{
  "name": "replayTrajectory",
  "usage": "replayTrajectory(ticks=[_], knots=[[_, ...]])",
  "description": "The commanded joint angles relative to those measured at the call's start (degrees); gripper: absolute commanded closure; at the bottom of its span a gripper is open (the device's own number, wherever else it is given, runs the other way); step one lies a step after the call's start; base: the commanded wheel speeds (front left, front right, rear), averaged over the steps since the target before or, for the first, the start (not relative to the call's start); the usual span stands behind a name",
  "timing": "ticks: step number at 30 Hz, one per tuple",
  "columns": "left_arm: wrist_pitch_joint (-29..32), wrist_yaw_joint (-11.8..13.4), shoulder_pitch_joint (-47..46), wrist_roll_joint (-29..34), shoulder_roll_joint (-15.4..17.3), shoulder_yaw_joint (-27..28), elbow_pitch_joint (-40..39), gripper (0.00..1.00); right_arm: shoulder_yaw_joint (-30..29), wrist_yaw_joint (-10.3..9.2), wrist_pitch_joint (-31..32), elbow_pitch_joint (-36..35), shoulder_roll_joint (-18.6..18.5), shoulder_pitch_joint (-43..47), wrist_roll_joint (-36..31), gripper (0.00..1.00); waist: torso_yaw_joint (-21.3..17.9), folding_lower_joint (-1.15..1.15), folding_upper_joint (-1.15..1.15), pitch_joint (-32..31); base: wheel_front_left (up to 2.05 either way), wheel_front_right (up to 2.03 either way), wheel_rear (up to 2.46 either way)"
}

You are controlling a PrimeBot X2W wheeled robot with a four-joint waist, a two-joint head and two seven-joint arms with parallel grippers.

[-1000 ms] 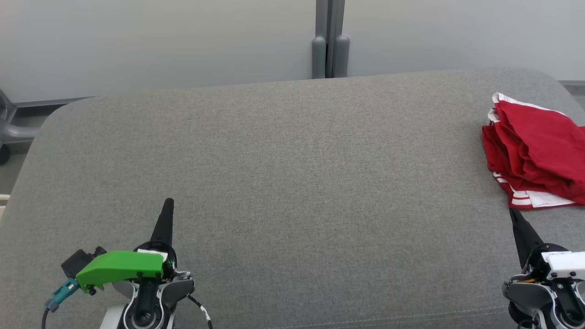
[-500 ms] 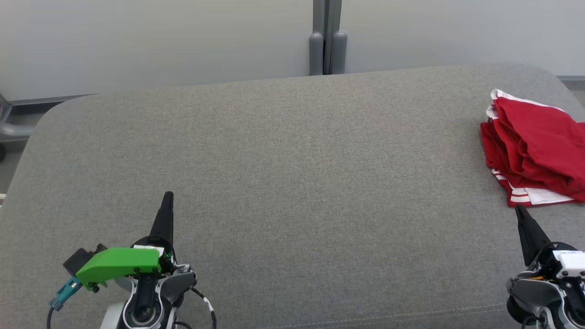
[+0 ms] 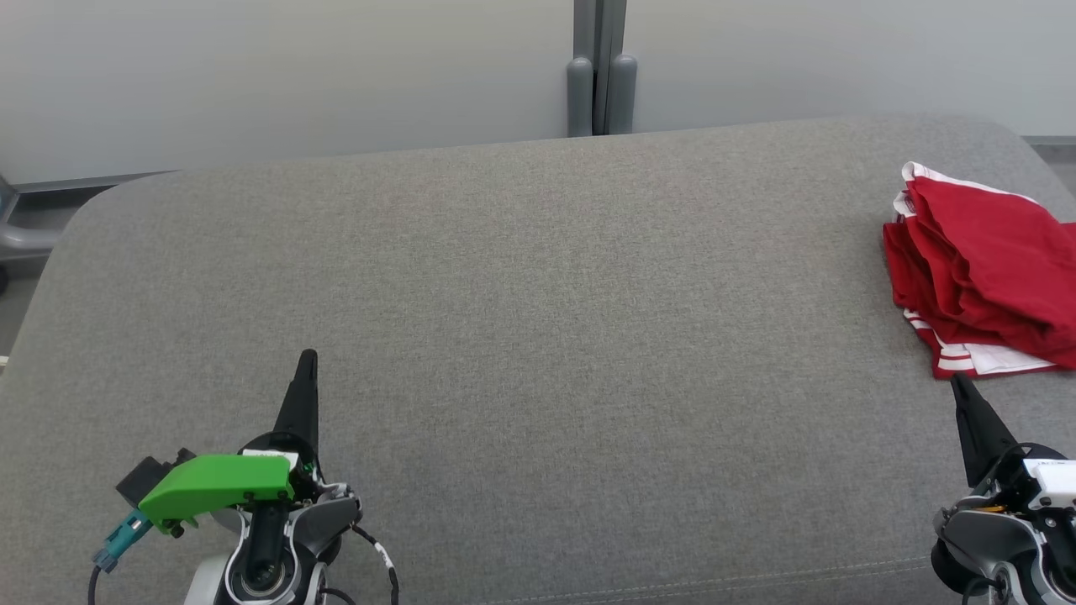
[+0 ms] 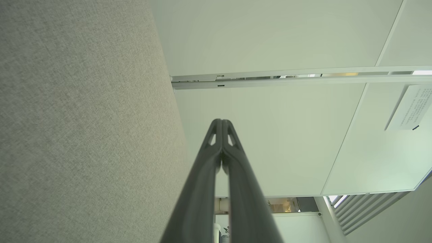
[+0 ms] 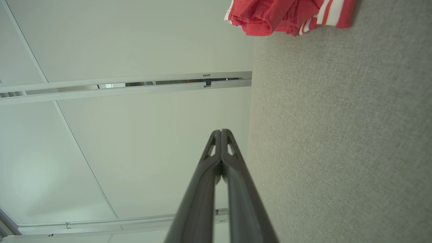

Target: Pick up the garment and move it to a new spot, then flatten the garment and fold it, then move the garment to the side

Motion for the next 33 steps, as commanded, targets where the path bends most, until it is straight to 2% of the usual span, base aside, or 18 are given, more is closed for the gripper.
replayTrajectory(ticks=[1, 33], knots=[[0.1, -0.2, -0.8, -0.3, 0.0, 0.1, 0.1, 1.00, -0.1, 0.02, 0.2, 0.0, -0.3, -0.2, 0.3, 1.00, 0.0, 0.00, 0.00, 0.0, 0.00, 0.00, 0.00], [0.0, -0.2, -0.8, -0.4, 0.0, -0.1, 0.1, 1.00, -0.1, 0.02, 0.2, 0.0, -0.3, -0.2, 0.3, 1.00, 0.0, 0.00, 0.00, 0.0, 0.00, 0.00, 0.00]])
